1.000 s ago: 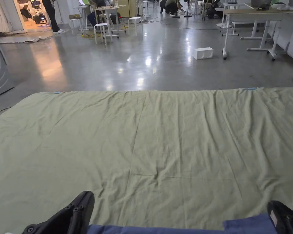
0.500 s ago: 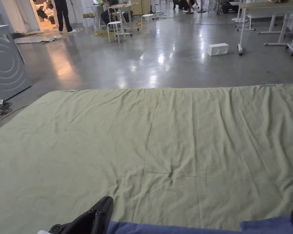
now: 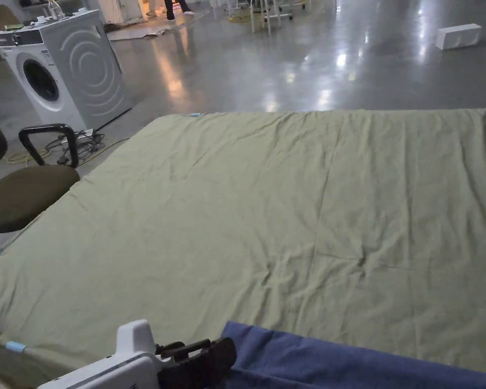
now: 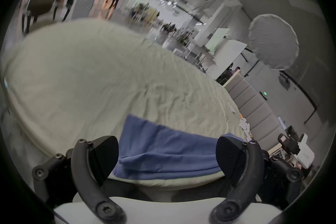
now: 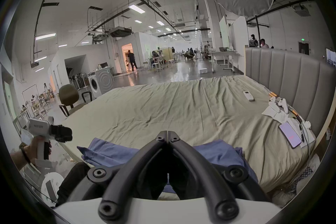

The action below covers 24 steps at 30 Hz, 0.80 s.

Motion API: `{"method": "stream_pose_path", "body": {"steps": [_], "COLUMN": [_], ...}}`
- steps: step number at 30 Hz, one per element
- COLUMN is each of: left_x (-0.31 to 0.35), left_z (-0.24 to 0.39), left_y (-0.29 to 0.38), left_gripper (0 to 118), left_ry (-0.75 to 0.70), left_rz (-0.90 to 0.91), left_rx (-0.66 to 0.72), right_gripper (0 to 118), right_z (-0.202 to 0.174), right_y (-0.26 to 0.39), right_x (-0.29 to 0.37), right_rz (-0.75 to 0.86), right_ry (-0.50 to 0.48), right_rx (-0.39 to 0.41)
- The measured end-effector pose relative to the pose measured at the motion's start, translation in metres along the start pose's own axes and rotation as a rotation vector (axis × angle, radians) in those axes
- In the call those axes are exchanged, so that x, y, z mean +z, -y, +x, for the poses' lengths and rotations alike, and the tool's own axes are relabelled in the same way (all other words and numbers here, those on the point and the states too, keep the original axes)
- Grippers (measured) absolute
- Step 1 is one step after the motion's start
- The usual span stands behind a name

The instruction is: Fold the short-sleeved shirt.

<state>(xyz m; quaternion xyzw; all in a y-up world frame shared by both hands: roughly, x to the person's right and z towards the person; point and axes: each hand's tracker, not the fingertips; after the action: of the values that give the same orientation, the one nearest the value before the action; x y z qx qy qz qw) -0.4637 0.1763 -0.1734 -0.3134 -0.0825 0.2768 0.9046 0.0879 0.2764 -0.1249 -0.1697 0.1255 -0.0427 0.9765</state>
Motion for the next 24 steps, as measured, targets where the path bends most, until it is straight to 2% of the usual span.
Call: {"method": "stream_pose_path", "body": {"steps": [3, 6, 10, 14, 15, 16, 17, 19, 20, 24], "left_x": [-0.022, -0.048, -0.08, -0.099, -0.103, -0.106, -0.109, -0.105, -0.105, -0.092], "left_z": [-0.035, -0.059, -0.072, -0.071, -0.076, -0.08, -0.082, -0.064, -0.06, -0.059], "left_y": [0.008, 0.01, 0.012, 0.008, 0.007, 0.006, 0.006, 0.006, 0.007, 0.008], "left_gripper": [109, 108, 94, 91, 81, 40, 10, 10, 10, 10], "left_ry": [-0.022, -0.039, 0.088, 0.142, 0.168, 0.2, 0.207, 0.13, 0.153, 0.161], "left_rz": [-0.054, -0.17, -0.265, -0.236, -0.233, -0.231, -0.245, -0.254, -0.28, -0.204], "left_rx": [0.023, 0.111, 0.216, 0.319, 0.377, 0.428, 0.449, 0.401, 0.386, 0.396], "right_gripper": [0, 0, 0, 0, 0, 0, 0, 0, 0, 0], "right_z": [0.001, 0.007, 0.007, 0.006, 0.006, 0.007, 0.008, 0.012, 0.013, 0.023], "right_y": [-0.001, 0.0, 0.003, 0.005, 0.006, 0.007, 0.007, 0.011, 0.012, 0.017], "right_x": [0.0, -0.004, -0.007, -0.007, -0.007, -0.007, -0.007, -0.007, -0.007, -0.003], "right_rz": [-0.011, -0.028, -0.037, -0.04, -0.043, -0.047, -0.052, -0.068, -0.072, -0.08], "right_ry": [0.011, -0.002, 0.014, 0.023, 0.026, 0.028, 0.029, 0.039, 0.046, 0.071], "right_rx": [-0.015, -0.064, -0.074, -0.077, -0.075, -0.073, -0.072, -0.069, -0.068, -0.083]}}
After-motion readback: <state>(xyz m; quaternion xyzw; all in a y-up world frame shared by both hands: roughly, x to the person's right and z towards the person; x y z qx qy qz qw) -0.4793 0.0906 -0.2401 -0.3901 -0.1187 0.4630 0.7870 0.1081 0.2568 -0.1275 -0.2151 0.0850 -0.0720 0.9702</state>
